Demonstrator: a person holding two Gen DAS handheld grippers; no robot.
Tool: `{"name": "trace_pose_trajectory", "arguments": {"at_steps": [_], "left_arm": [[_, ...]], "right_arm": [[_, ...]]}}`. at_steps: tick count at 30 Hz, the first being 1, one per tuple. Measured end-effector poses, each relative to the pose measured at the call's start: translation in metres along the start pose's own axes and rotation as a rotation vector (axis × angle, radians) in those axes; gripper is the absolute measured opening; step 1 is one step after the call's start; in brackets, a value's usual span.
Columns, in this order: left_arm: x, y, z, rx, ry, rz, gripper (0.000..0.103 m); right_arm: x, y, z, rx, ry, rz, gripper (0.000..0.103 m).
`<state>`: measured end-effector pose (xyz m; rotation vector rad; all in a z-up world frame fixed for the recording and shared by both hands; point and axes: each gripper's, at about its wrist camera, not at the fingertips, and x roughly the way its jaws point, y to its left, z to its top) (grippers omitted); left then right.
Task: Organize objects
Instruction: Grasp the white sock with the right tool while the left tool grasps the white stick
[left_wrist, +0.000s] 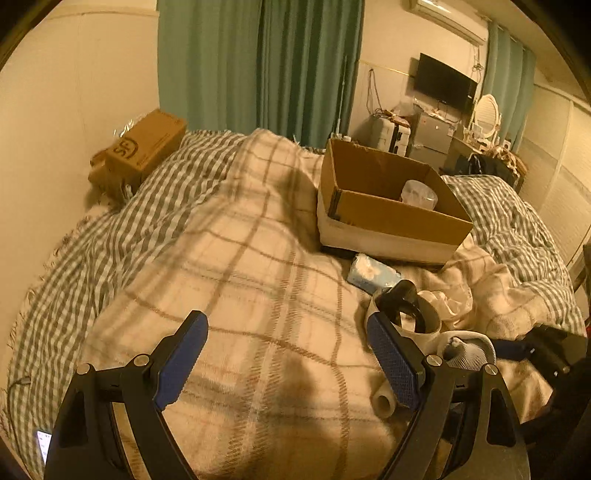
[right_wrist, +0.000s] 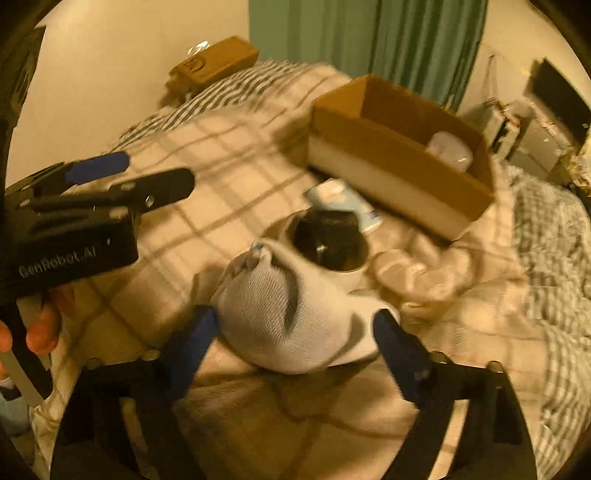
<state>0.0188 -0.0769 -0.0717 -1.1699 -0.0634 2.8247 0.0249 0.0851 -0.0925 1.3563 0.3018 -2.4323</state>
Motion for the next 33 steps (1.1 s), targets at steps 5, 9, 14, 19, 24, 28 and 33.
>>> {"name": "trace_pose_trajectory", "arguments": {"at_steps": [5,9,14,19,24,28,33], "left_arm": [[-0.003,-0.007,0.0,0.012,0.019,-0.001,0.091],[-0.005,-0.026,-0.001,0.053,0.042,-0.021,0.091],[0.004,-0.062,-0.01,0.135,0.099,-0.1,0.091],[0.031,-0.091,-0.028,0.246,0.195,-0.111,0.085],[0.052,-0.095,-0.04,0.286,0.273,-0.117,0.073],[0.047,-0.095,-0.042,0.297,0.264,-0.118,0.042],[0.029,-0.094,-0.04,0.293,0.24,-0.163,0.012]], "right_arm": [[-0.017,-0.007,0.002,0.027,-0.044,-0.009,0.061],[-0.047,-0.025,0.006,0.092,-0.124,-0.054,0.059],[-0.084,-0.05,0.007,0.134,-0.211,-0.161,0.059],[-0.091,-0.07,0.002,0.181,-0.224,-0.169,0.059],[-0.086,-0.076,-0.005,0.2,-0.211,-0.142,0.06],[-0.087,-0.077,-0.009,0.206,-0.214,-0.132,0.06],[-0.093,-0.076,-0.012,0.207,-0.227,-0.135,0.059]]}}
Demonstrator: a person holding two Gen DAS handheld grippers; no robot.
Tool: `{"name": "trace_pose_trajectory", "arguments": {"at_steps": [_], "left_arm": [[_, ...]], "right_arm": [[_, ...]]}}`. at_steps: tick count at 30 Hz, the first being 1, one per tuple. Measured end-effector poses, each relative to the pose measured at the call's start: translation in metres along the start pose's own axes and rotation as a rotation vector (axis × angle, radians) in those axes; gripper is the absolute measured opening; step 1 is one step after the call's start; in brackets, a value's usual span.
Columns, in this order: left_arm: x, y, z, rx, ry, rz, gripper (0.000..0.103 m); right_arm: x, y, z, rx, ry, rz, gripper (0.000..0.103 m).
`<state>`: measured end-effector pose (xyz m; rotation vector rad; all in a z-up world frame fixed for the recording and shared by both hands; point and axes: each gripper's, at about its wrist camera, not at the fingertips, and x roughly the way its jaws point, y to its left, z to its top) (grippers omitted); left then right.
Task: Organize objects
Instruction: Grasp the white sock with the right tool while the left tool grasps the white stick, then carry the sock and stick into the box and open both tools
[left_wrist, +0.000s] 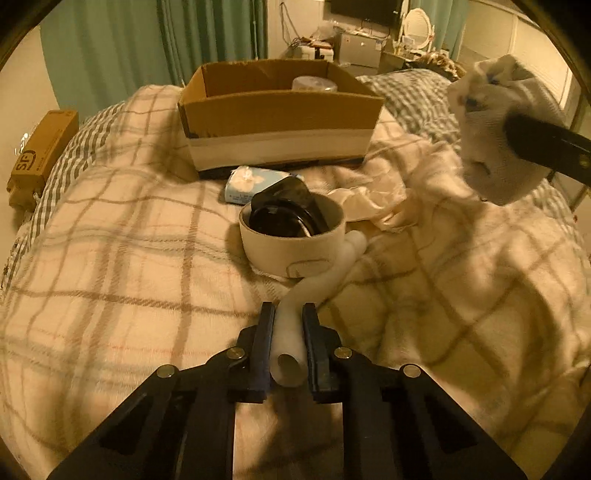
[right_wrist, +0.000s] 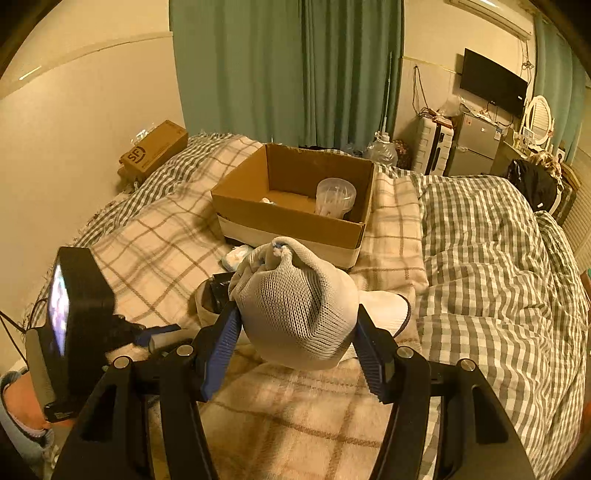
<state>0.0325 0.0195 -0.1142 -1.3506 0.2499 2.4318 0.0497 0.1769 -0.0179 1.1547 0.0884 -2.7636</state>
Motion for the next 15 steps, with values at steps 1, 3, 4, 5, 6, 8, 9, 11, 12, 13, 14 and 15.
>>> {"name": "trace_pose_trajectory", "arguments": {"at_steps": [1,3,4,5,6,8,9,11,12,13,14,15], "left_arm": [[-0.004,-0.001,-0.002,0.005,0.002,-0.022,0.011],[-0.01,-0.006,-0.004,0.017,0.011,-0.059,0.01],[-0.013,-0.01,-0.006,0.03,0.008,-0.058,0.009],[-0.015,-0.012,-0.007,0.037,0.006,-0.052,0.008],[-0.018,-0.014,-0.006,0.037,-0.002,-0.043,0.008],[-0.026,-0.012,-0.003,0.017,-0.018,-0.049,0.008],[-0.032,-0.01,0.0,0.004,-0.029,-0.06,0.008],[-0.048,-0.007,0.009,-0.01,-0.068,-0.071,0.008],[-0.056,-0.007,0.014,-0.005,-0.088,-0.071,0.008],[-0.064,-0.006,0.02,-0.001,-0.112,-0.067,0.008],[-0.072,-0.004,0.028,0.001,-0.138,-0.062,0.008],[-0.079,-0.002,0.035,0.003,-0.158,-0.059,0.008]], "right_arm": [[-0.002,0.0,0.0,0.001,-0.003,-0.002,0.059],[-0.006,0.0,0.0,0.002,-0.01,-0.006,0.059],[-0.009,0.0,0.0,0.003,-0.014,-0.007,0.06],[-0.011,0.0,0.0,0.004,-0.019,-0.009,0.059],[-0.014,0.0,0.0,0.007,-0.025,-0.01,0.059],[-0.018,0.0,0.0,0.008,-0.032,-0.012,0.059],[-0.021,0.0,0.0,0.007,-0.036,-0.013,0.059],[-0.026,-0.001,0.002,0.005,-0.047,-0.016,0.059],[-0.028,-0.002,0.003,0.005,-0.052,-0.015,0.059],[-0.031,-0.003,0.005,0.008,-0.059,-0.012,0.059],[-0.034,-0.004,0.009,0.009,-0.066,-0.008,0.059],[-0.037,-0.005,0.013,0.007,-0.074,-0.006,0.059]]}}
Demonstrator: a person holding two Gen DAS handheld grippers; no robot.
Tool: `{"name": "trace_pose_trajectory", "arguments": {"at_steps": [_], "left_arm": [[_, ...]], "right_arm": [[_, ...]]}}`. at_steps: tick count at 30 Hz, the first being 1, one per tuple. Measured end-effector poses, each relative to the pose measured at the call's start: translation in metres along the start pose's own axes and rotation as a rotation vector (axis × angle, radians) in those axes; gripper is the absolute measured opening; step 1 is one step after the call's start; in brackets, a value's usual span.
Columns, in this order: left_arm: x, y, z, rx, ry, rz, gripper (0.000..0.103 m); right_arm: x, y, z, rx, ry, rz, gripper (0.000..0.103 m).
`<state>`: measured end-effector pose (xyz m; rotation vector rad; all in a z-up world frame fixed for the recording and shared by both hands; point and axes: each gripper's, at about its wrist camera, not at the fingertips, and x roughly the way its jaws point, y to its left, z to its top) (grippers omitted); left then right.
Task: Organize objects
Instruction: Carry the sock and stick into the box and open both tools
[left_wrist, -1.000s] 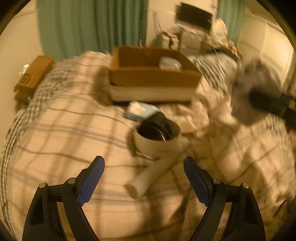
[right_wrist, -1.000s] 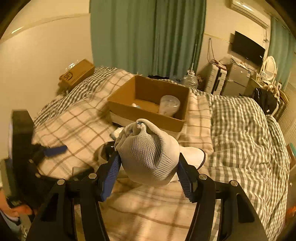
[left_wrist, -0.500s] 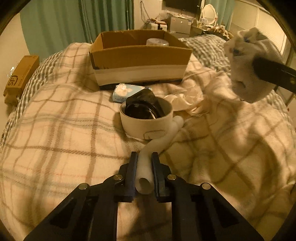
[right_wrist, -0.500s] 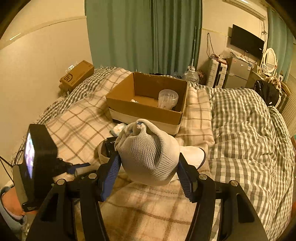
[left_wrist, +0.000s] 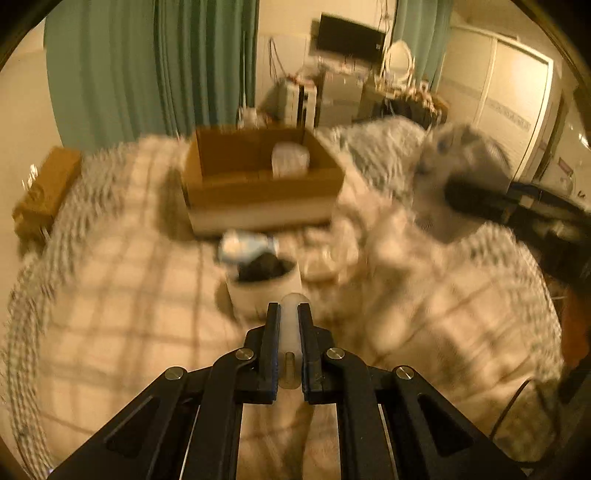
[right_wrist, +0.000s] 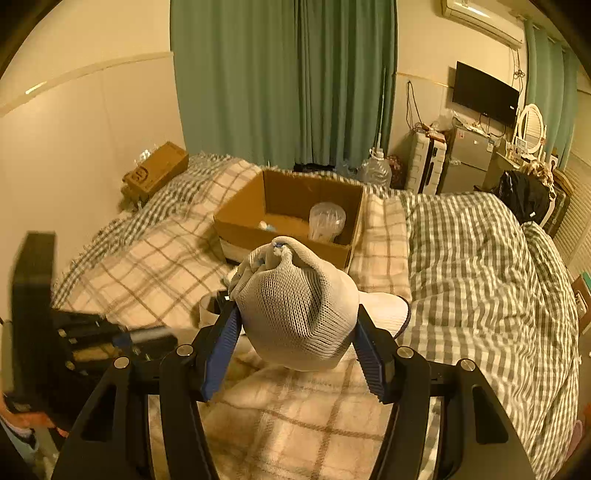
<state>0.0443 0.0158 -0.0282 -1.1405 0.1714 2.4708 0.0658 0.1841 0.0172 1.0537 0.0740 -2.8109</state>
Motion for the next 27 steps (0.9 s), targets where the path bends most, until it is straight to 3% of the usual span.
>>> {"name": "trace_pose_trajectory", "arguments": {"at_steps": [6,13,21,27], "left_arm": [[-0.025,0.012,0.066,0.011,-0.129,0.046,0.008],[-0.014,0.037,0.144,-0.003,-0.198,0.062,0.008],[0.044,0.068,0.196,-0.042,-0.192,0.067,0.008],[0.113,0.086,0.192,-0.067,-0.118,0.084,0.008]], "right_arm": [[-0.018,-0.003,0.049,-0.044,-0.079,-0.017,0.059],[-0.019,-0.012,0.124,-0.074,-0.162,-0.055,0.059],[0.058,-0.02,0.18,-0.061,-0.132,-0.038,0.056],[0.144,-0.024,0.171,-0.036,-0.057,-0.015,0.052]]}}
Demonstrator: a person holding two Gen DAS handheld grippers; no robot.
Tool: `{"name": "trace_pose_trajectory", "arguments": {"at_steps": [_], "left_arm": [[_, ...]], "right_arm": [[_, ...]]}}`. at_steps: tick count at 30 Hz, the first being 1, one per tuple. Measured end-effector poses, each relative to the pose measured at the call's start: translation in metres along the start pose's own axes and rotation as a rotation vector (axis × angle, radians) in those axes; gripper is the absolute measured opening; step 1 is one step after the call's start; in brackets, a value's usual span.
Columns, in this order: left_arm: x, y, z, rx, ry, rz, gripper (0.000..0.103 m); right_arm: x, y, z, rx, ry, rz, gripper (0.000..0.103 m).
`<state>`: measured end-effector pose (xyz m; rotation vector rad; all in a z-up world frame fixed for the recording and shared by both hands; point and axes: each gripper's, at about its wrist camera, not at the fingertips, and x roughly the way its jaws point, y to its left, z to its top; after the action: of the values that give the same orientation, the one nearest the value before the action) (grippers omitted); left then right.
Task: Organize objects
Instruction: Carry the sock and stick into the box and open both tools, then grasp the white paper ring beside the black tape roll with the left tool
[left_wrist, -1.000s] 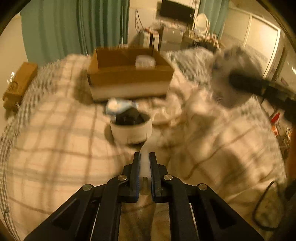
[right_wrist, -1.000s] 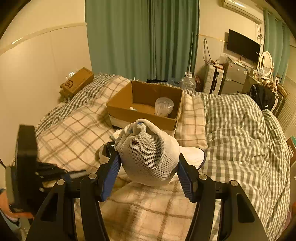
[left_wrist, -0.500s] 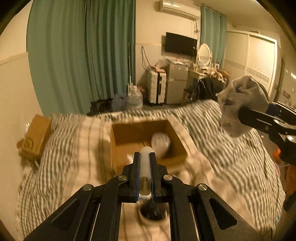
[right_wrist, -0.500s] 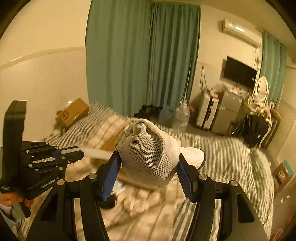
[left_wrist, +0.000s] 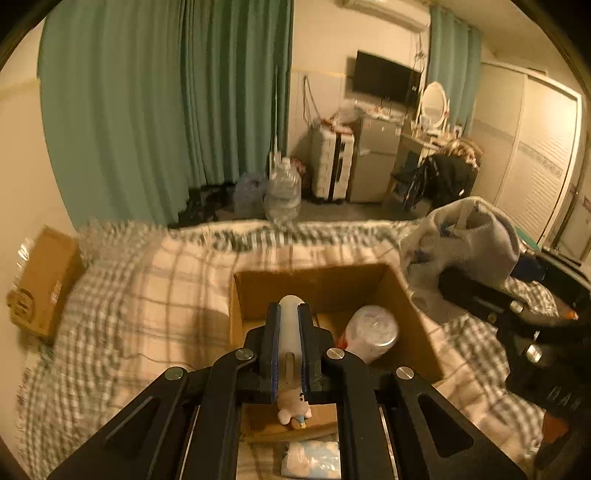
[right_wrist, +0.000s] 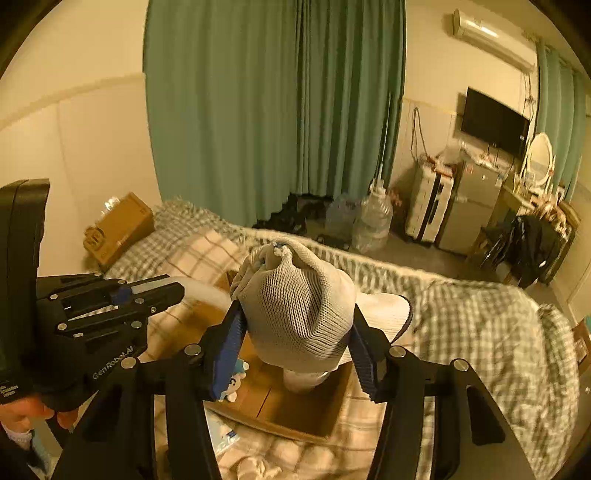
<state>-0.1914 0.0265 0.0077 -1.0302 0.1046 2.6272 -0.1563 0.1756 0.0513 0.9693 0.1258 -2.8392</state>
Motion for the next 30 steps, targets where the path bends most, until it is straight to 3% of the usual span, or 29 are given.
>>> {"name": "trace_pose_trajectory", "arguments": {"at_steps": [4,8,10,13,14,16,18,22,27,30], "left_arm": [[0.035,0.004,-0.014,0.02,0.047,0.039,0.008],[0.047,0.008,-0.021,0.023,0.061,0.049,0.008],[0.047,0.007,-0.023,0.018,0.062,0.051,0.01],[0.046,0.006,-0.022,0.002,0.072,0.036,0.016],[0.045,0.005,-0.022,0.0,0.076,0.037,0.02],[0.036,0.002,-0.022,0.0,0.065,0.045,0.033],[0.026,-0.001,-0.02,0.001,0.04,0.058,0.068],[-0.009,-0.011,-0.019,-0.006,-0.016,0.056,0.076],[-0.051,-0.025,-0.023,0.002,-0.079,0.087,0.097],[-0.074,-0.034,-0.03,0.001,-0.117,0.097,0.1]], "right_arm": [[0.045,-0.003,-0.02,0.01,0.062,0.01,0.051],[0.071,-0.008,-0.033,0.009,0.075,-0.017,0.053],[0.074,-0.015,-0.036,0.032,0.073,0.004,0.057],[0.069,-0.019,-0.036,0.048,0.055,-0.002,0.074],[0.063,-0.02,-0.035,0.051,0.036,-0.015,0.082],[0.05,-0.026,-0.031,0.064,0.003,-0.032,0.082],[0.033,-0.031,-0.026,0.078,-0.024,-0.031,0.088],[-0.007,-0.038,-0.02,0.094,-0.086,-0.058,0.092],[-0.065,-0.04,-0.017,0.099,-0.144,-0.095,0.098],[-0.095,-0.041,-0.023,0.098,-0.16,-0.118,0.101]]}}
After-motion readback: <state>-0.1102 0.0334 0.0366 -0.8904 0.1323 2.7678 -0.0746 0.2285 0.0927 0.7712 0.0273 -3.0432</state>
